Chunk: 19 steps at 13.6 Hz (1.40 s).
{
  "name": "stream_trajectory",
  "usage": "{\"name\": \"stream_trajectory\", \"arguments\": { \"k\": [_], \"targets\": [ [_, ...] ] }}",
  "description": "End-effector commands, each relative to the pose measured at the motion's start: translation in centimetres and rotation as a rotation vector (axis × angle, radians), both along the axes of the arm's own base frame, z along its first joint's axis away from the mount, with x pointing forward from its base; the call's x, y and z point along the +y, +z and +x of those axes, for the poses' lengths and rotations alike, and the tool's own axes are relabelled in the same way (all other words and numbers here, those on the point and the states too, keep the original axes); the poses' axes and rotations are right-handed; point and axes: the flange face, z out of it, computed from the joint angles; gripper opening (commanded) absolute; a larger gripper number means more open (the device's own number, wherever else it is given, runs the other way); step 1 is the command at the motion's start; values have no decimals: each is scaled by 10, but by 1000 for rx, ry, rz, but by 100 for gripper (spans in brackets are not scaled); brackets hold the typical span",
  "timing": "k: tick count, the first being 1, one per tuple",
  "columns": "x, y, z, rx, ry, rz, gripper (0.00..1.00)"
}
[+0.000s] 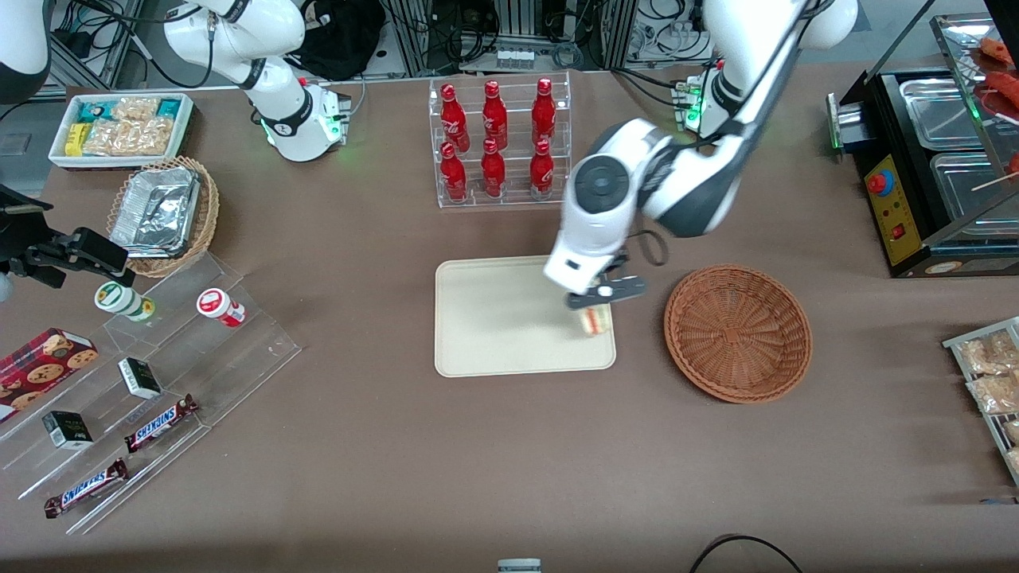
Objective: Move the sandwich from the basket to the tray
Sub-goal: 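Lift the sandwich and carry it over the cream tray, then lower the sandwich onto the tray and open the left gripper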
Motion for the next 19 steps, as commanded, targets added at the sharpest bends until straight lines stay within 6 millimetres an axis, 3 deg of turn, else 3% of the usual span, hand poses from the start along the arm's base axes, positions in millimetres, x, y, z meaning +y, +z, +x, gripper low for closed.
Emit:
{"name": "stream_trajectory", "arguments": {
  "k": [1, 3, 9, 10, 11, 12, 13, 15, 16, 19],
  "targets": [
    [-38, -34, -7, -43, -47, -35, 13],
    [-59, -63, -28, -40, -113, 2, 13],
    [-75, -93, -35, -68, -148, -10, 15],
    [-76, -96, -36, -67, -152, -9, 20],
    [-76, -99, -36, -67, -152, -13, 47],
    [-75, -99, -36, -67, -153, -13, 95],
    [-75, -94, -34, -72, -148, -16, 100],
    [-67, -66, -26, -103, -131, -30, 100],
    [-64, -47, -21, -124, -114, -43, 100],
    [-18, 31, 1, -147, -1, 21, 100]
  ]
}}
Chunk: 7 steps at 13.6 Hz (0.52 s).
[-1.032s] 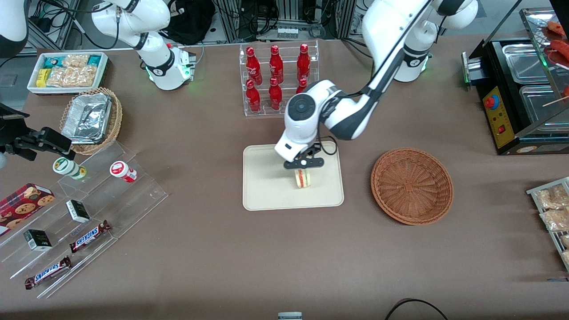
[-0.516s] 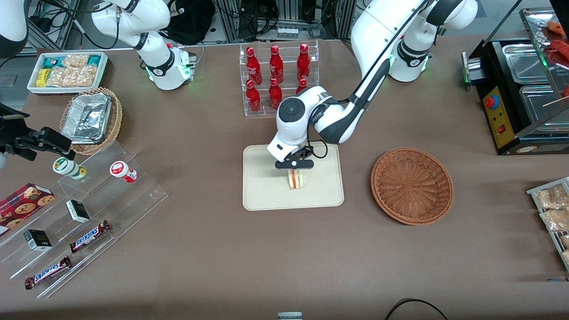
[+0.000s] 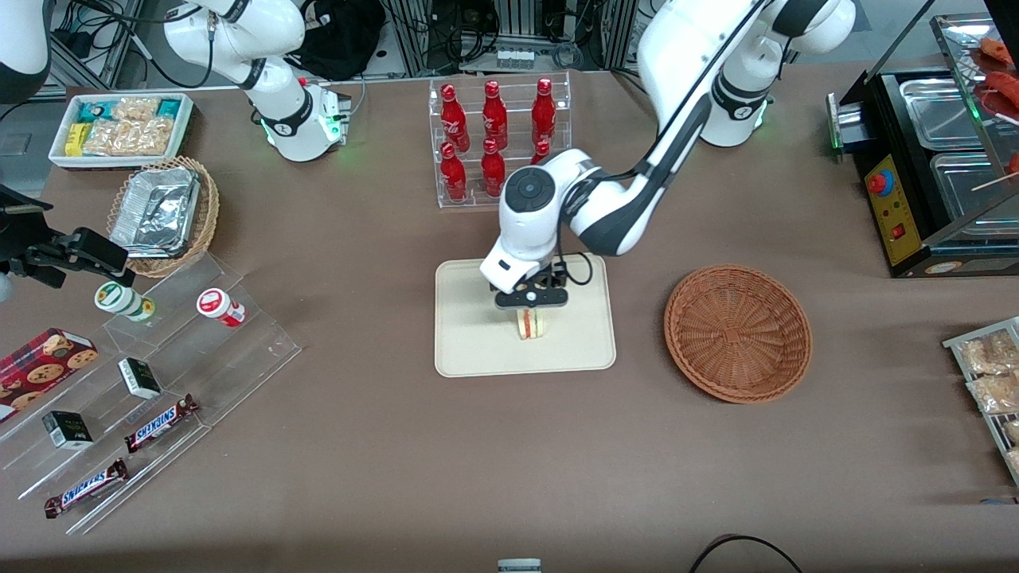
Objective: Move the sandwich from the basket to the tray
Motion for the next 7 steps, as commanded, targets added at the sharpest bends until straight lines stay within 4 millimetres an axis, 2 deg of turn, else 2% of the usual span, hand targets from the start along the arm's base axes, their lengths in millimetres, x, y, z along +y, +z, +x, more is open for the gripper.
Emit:
{"name": "stream_trajectory", "arguments": {
  "k": [1, 3, 4, 7],
  "targets": [
    [54, 87, 14, -23, 113, 49, 100],
    [97, 133, 26, -24, 171, 65, 100],
    [126, 154, 33, -14, 208, 82, 100],
    [208, 190, 50, 45, 187, 138, 100]
  ]
}}
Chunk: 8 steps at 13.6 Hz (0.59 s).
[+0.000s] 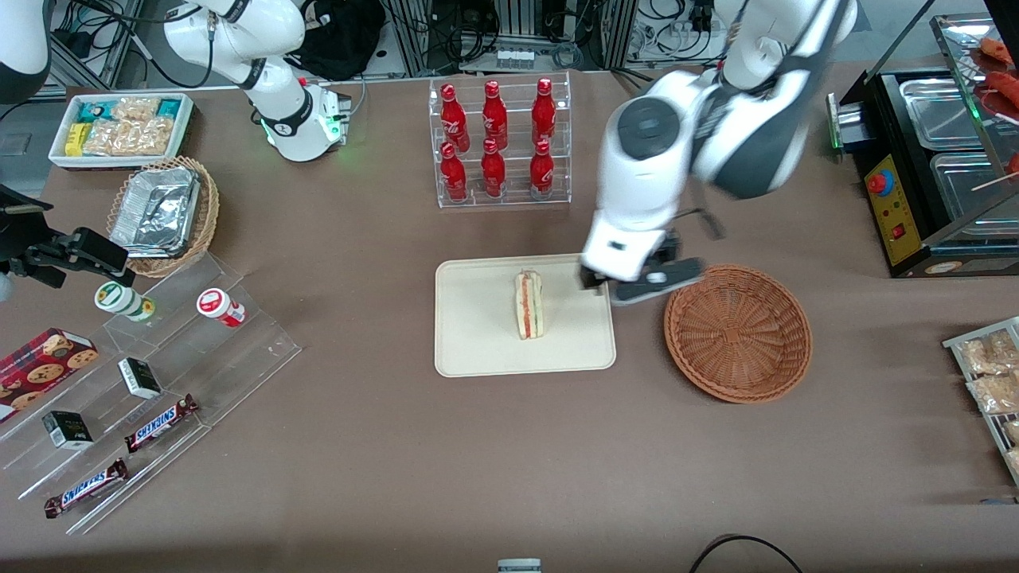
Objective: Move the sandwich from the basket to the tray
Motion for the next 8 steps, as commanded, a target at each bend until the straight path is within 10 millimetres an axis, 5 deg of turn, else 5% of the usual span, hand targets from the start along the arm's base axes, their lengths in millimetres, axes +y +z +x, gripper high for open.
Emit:
{"name": "stream_trajectory", "arguments": {
  "k": [1, 5, 8],
  "targets": [
    [71, 26, 5, 55, -34, 29, 100],
    [163, 71, 1, 130, -137, 7, 100],
    [212, 96, -13, 151, -202, 5, 100]
  ]
}}
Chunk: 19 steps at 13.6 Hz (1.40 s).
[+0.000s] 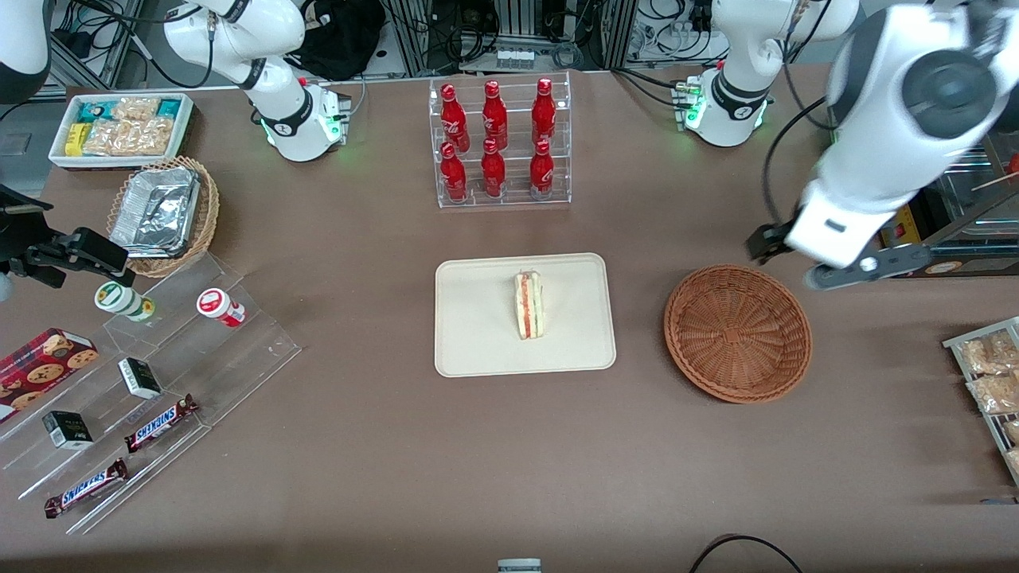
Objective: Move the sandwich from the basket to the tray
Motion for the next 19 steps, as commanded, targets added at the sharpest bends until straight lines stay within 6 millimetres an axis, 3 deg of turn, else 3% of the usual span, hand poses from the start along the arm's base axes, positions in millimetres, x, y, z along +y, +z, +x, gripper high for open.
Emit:
{"name": "stream_trajectory", "arguments": {
  "k": [1, 4, 8, 17, 19],
  "targets": [
    [30, 16, -26, 5, -51, -16, 100],
    [59, 23, -34, 6, -66, -21, 100],
    [75, 33, -36, 11, -113, -56, 100],
    [88, 59, 11, -33, -137, -115, 100],
    [89, 59, 13, -34, -142, -114, 100]
  ]
}}
